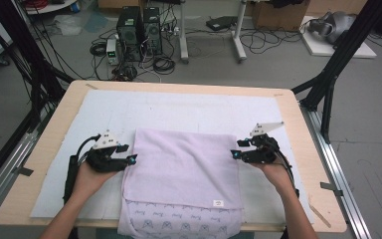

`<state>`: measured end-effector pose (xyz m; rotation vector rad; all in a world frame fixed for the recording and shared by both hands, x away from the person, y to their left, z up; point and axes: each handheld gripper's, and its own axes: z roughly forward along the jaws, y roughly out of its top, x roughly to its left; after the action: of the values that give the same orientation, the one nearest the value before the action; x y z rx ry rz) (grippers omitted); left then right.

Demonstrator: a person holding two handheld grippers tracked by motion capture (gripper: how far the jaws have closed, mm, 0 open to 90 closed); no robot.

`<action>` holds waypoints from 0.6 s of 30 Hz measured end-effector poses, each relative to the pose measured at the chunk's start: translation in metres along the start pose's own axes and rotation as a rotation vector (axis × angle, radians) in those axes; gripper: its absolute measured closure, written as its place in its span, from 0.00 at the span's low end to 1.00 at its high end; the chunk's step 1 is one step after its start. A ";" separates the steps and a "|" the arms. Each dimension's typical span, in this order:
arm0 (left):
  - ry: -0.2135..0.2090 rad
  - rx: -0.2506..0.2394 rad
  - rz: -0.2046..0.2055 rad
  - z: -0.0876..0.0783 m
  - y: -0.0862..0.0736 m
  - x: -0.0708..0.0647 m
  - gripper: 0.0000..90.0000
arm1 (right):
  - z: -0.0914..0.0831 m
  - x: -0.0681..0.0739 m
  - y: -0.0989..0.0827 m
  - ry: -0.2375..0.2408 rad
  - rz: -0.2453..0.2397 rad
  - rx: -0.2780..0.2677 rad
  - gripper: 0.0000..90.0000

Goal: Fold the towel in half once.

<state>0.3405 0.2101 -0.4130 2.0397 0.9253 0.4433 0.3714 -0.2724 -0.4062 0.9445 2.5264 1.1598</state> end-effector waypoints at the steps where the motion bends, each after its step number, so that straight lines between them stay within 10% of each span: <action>1: 0.005 0.001 -0.026 0.007 0.004 0.008 0.52 | 0.005 -0.007 0.002 -0.015 0.020 0.009 0.46; 10: 0.044 0.085 -0.151 0.066 0.012 0.042 0.40 | 0.050 -0.035 0.004 -0.040 0.065 0.086 0.46; 14: 0.046 0.072 -0.109 0.070 0.016 0.040 0.85 | 0.056 -0.033 0.008 0.002 0.058 0.061 0.88; 18: 0.080 0.068 -0.109 0.068 0.027 0.043 0.96 | 0.057 -0.034 0.026 0.008 0.029 0.100 0.92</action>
<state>0.4220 0.1950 -0.4327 2.0332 1.1076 0.4420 0.4346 -0.2463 -0.4276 1.0048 2.6070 1.0560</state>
